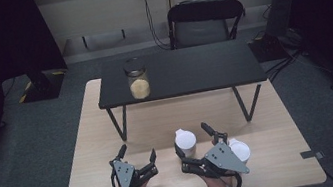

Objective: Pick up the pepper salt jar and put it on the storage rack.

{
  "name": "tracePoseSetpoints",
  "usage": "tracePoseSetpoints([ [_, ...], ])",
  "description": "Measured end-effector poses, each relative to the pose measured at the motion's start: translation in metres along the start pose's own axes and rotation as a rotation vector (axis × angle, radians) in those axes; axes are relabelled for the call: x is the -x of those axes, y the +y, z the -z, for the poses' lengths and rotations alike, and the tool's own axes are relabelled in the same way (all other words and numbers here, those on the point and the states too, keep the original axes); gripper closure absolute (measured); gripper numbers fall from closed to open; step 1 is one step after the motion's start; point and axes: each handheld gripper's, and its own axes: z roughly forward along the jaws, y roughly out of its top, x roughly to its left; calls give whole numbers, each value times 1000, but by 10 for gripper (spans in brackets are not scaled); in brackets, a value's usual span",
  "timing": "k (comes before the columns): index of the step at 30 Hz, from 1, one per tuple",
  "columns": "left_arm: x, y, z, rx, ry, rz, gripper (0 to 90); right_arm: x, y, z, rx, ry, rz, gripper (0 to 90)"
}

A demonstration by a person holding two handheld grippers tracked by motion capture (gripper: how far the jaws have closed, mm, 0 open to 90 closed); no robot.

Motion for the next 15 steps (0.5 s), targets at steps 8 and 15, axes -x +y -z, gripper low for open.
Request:
tracePoseSetpoints([
  [8,0,0,0,0,0,0,17,-3,-15,-7,-45,-5,15,68],
  [15,0,0,0,0,0,0,17,-2,-26,-12,-73,2,-14,77],
])
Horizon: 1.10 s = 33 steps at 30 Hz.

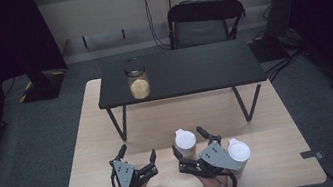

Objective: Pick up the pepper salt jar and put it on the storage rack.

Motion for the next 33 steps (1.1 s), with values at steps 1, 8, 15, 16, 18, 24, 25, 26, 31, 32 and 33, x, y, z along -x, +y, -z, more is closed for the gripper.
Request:
tracePoseSetpoints([
  [1,0,0,0,0,0,0,17,0,-1,-1,-4,1,-4,80],
  [8,0,0,0,0,0,0,18,2,-9,-4,-21,-8,-12,91],
  [15,0,0,0,0,0,0,18,4,-19,-8,-49,-19,-27,97],
  [16,0,0,0,0,0,0,18,5,-20,-8,-52,-19,-30,98],
  [18,0,0,0,0,0,0,17,5,-23,-9,-56,-19,-35,98],
  [24,0,0,0,0,0,0,17,7,-29,-10,-75,-11,-43,114],
  [25,0,0,0,0,0,0,17,7,-30,-10,-77,-9,-42,121],
  [26,0,0,0,0,0,0,18,7,-31,-10,-77,-7,-42,122],
  [31,0,0,0,0,0,0,18,7,-35,-10,-90,4,-41,138],
  [32,0,0,0,0,0,0,17,7,-36,-10,-93,5,-40,143],
  [33,0,0,0,0,0,0,17,7,-37,-11,-94,10,-40,150],
])
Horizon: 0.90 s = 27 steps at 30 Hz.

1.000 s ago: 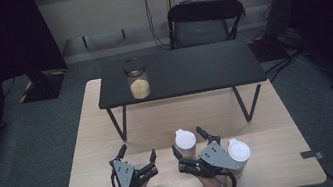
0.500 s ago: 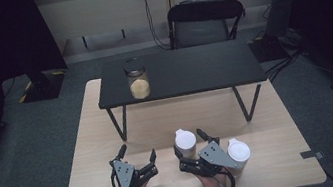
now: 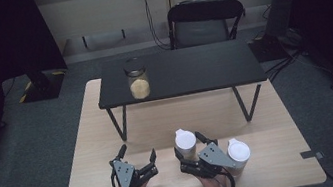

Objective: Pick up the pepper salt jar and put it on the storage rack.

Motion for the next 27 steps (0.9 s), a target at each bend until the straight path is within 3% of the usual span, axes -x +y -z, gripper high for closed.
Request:
tracePoseSetpoints([
  [27,0,0,0,0,0,0,18,3,-14,-7,-56,31,-11,294],
])
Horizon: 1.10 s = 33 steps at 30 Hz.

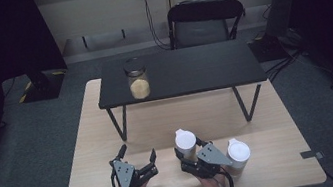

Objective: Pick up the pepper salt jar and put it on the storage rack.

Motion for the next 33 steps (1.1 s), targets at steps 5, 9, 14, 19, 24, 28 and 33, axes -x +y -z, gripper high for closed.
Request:
tracePoseSetpoints([
  [5,0,0,0,0,0,0,18,0,0,0,5,0,6,299],
  [9,0,0,0,0,0,0,18,0,0,0,11,-1,4,300],
  [14,0,0,0,0,0,0,17,-1,0,0,8,-5,5,300],
  [19,0,0,0,0,0,0,17,-2,1,0,4,-8,5,301],
  [24,0,0,0,0,0,0,18,-4,2,0,-3,-6,5,301],
  [28,0,0,0,0,0,0,18,-4,3,1,1,-7,0,302],
  [33,0,0,0,0,0,0,18,-4,5,2,6,-9,-3,302],
])
